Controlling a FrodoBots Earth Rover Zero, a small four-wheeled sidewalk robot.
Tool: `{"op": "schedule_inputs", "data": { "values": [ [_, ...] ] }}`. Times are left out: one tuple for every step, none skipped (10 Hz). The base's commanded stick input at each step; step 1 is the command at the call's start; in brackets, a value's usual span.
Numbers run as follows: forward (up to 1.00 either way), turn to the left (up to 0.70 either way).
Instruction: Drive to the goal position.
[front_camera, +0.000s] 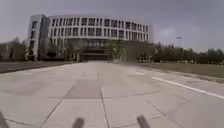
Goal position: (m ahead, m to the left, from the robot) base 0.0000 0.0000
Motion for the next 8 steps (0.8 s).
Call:
{"op": "schedule_inputs", "data": {
  "values": [
    [0.7, 0.02],
    [0.7, 0.02],
    [0.7, 0.02],
    [0.7, 0.02],
    [0.7, 0.02],
    [0.7, 0.02],
    [0.7, 0.02],
    [0.7, 0.02]
  ]
}}
